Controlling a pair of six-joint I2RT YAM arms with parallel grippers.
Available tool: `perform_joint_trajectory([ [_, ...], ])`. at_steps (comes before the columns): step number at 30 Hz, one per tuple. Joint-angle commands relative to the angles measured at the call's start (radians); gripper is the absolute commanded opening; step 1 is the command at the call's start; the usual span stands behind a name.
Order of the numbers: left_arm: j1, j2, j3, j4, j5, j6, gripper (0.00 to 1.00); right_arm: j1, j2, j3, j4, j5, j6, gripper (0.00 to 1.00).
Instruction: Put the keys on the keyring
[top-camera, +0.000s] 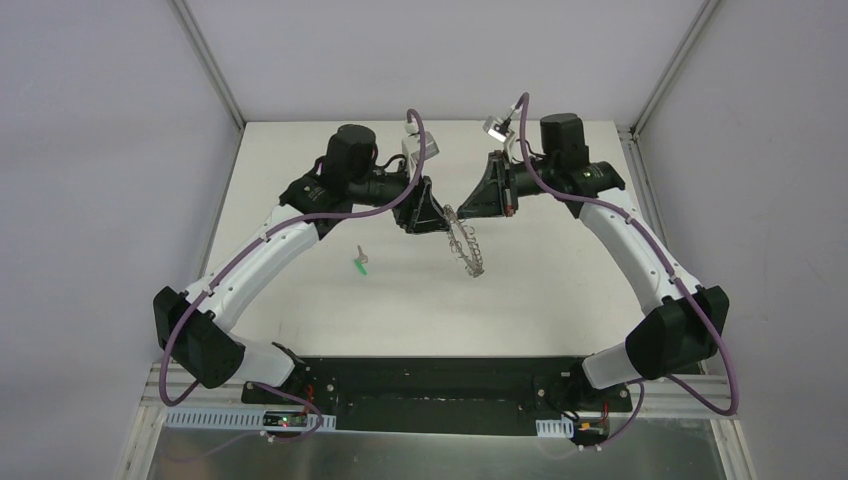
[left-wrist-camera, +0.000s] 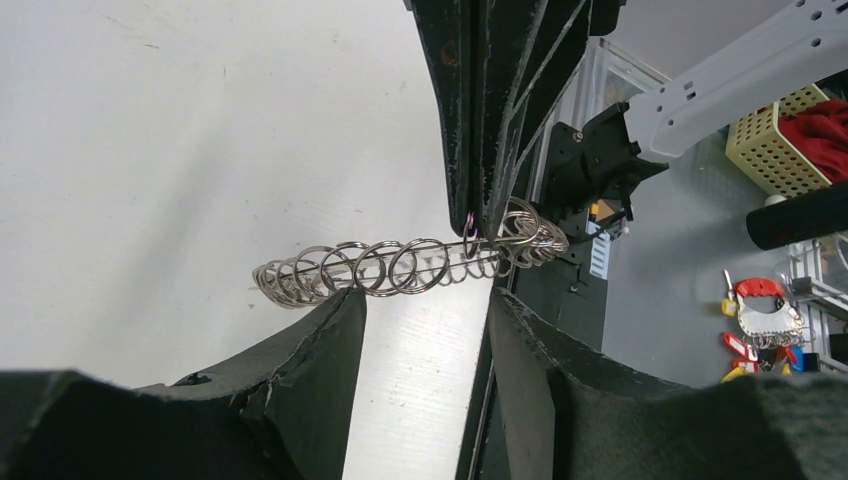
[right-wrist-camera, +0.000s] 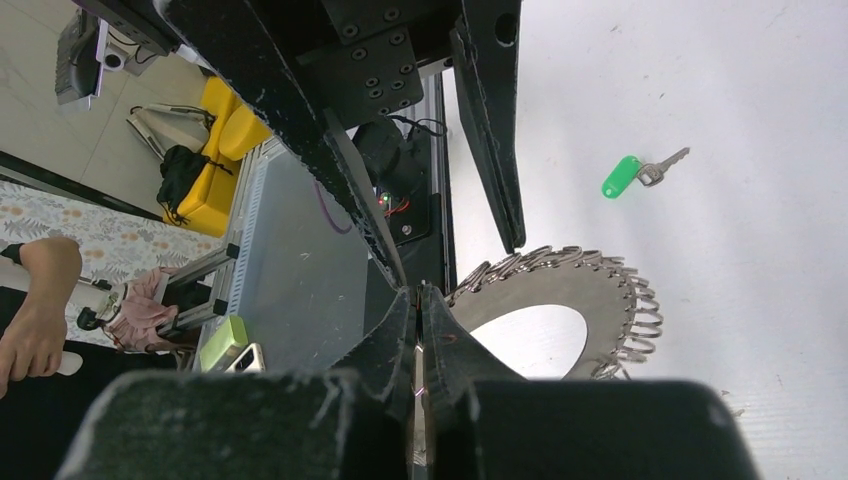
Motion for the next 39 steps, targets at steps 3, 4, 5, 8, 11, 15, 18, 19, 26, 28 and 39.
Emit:
perform_joint_trajectory([
  [3,0.002,-0.043,0.081,-0.032,-0.001,0.029,0.51,-0.009,-0.055,-0.016,0.078,-0.068,0.037,0.0],
  [4,0.002,-0.041,0.084,-0.025,0.006,0.02,0.51,-0.009,-0.056,-0.019,0.085,-0.07,0.043,0.0],
  [5,0.002,-0.039,0.085,-0.016,0.017,0.007,0.51,-0.011,-0.057,-0.021,0.091,-0.071,0.048,0.0],
  [8,0.002,-0.032,0.086,0.014,0.044,-0.034,0.51,-0.015,-0.057,-0.027,0.107,-0.075,0.065,0.0],
  [11,0.001,-0.026,0.082,0.042,0.07,-0.067,0.5,-0.018,-0.059,-0.031,0.122,-0.079,0.079,0.0],
  [15,0.001,-0.022,0.061,0.077,0.085,-0.098,0.48,-0.021,-0.059,-0.038,0.142,-0.082,0.1,0.0],
  [18,-0.001,-0.018,0.036,0.123,0.095,-0.134,0.45,-0.022,-0.057,-0.045,0.167,-0.09,0.121,0.0],
  [19,-0.001,-0.014,0.028,0.144,0.099,-0.149,0.44,-0.023,-0.057,-0.05,0.178,-0.093,0.133,0.0],
  [26,-0.01,0.019,0.027,0.207,0.105,-0.198,0.37,-0.031,-0.057,-0.071,0.249,-0.11,0.198,0.0],
  [28,-0.01,0.024,0.027,0.209,0.103,-0.199,0.36,-0.033,-0.058,-0.075,0.261,-0.114,0.21,0.0],
  [39,-0.01,0.016,-0.008,0.228,0.107,-0.196,0.27,-0.047,-0.059,-0.102,0.352,-0.128,0.302,0.0],
])
